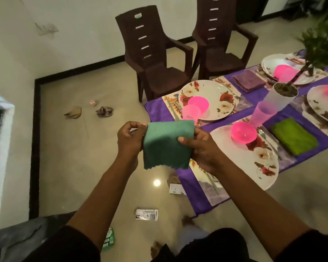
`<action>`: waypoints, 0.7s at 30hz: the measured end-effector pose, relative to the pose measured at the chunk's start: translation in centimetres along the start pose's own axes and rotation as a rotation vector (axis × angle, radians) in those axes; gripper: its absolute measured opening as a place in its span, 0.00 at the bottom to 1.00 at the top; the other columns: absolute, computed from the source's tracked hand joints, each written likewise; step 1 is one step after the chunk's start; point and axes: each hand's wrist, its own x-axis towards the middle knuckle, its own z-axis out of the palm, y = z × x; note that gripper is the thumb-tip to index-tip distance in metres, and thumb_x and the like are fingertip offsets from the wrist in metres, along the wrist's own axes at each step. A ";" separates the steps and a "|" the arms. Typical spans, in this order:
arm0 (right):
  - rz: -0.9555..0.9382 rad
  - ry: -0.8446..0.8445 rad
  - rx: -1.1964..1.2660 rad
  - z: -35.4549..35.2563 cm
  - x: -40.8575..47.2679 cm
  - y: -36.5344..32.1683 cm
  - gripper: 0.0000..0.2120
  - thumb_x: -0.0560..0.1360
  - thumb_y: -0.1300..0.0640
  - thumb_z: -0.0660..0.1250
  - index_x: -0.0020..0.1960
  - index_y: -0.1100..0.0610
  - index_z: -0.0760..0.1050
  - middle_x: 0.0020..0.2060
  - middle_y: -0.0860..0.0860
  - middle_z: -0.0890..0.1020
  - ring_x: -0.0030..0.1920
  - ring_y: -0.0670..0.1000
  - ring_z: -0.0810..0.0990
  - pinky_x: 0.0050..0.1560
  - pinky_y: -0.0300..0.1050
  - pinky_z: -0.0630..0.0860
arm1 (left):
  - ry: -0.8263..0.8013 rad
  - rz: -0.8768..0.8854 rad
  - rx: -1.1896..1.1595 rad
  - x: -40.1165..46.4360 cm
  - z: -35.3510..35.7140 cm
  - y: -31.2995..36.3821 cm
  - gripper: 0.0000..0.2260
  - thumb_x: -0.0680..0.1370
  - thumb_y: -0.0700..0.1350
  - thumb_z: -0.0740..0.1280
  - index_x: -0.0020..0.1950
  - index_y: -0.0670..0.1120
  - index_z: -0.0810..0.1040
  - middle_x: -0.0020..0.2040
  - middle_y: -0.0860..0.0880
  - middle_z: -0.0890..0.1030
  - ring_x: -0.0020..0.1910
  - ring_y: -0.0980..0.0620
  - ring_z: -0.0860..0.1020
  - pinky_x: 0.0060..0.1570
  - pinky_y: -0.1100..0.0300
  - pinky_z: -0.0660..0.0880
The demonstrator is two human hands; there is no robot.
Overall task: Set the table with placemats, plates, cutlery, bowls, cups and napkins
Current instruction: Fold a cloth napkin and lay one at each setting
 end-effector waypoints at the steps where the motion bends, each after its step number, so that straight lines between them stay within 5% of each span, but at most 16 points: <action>1: -0.001 0.017 -0.001 0.4 0.0 0.4 0.24 0.75 0.63 0.74 0.69 0.56 0.77 0.64 0.56 0.83 0.65 0.59 0.81 0.55 0.54 0.81 | -0.068 -0.082 -0.085 0.3 -0.6 -0.2 0.10 0.80 0.52 0.71 0.55 0.46 0.80 0.52 0.43 0.84 0.50 0.46 0.80 0.41 0.55 0.79; 4: -0.030 0.059 0.003 0.8 0.6 0.8 0.21 0.76 0.66 0.72 0.68 0.58 0.77 0.62 0.57 0.83 0.63 0.59 0.82 0.60 0.55 0.81 | -0.485 -0.473 -0.403 0.9 -2.6 -1.4 0.27 0.81 0.62 0.66 0.69 0.42 0.79 0.66 0.39 0.81 0.65 0.41 0.80 0.66 0.45 0.77; 7: -0.022 0.108 -0.010 0.8 1.9 0.9 0.20 0.76 0.68 0.71 0.67 0.59 0.77 0.61 0.59 0.84 0.62 0.61 0.82 0.63 0.58 0.79 | -0.757 -0.643 -0.483 1.2 -3.3 -3.7 0.32 0.82 0.64 0.64 0.75 0.40 0.75 0.73 0.37 0.76 0.73 0.37 0.74 0.70 0.41 0.74; 12: 0.025 0.163 -0.008 -0.2 5.5 1.4 0.20 0.77 0.65 0.72 0.67 0.57 0.77 0.61 0.56 0.84 0.62 0.59 0.83 0.61 0.58 0.81 | -0.715 -0.417 -0.106 5.5 -2.8 -5.5 0.20 0.79 0.48 0.74 0.70 0.48 0.79 0.68 0.42 0.80 0.66 0.39 0.80 0.67 0.37 0.75; 15: 0.101 0.147 -0.055 -1.2 7.2 1.2 0.17 0.76 0.57 0.75 0.64 0.55 0.80 0.60 0.54 0.84 0.63 0.59 0.82 0.58 0.59 0.82 | -0.669 -0.299 0.130 8.7 -2.8 -4.1 0.17 0.78 0.47 0.75 0.67 0.52 0.80 0.61 0.46 0.85 0.60 0.41 0.83 0.59 0.35 0.80; 21: 0.262 0.010 -0.334 -2.0 12.0 -0.3 0.19 0.73 0.44 0.76 0.59 0.55 0.83 0.55 0.53 0.85 0.57 0.55 0.85 0.52 0.50 0.83 | -0.829 -0.174 0.487 16.8 -1.9 0.0 0.14 0.78 0.51 0.74 0.63 0.58 0.81 0.59 0.56 0.85 0.58 0.52 0.84 0.55 0.52 0.84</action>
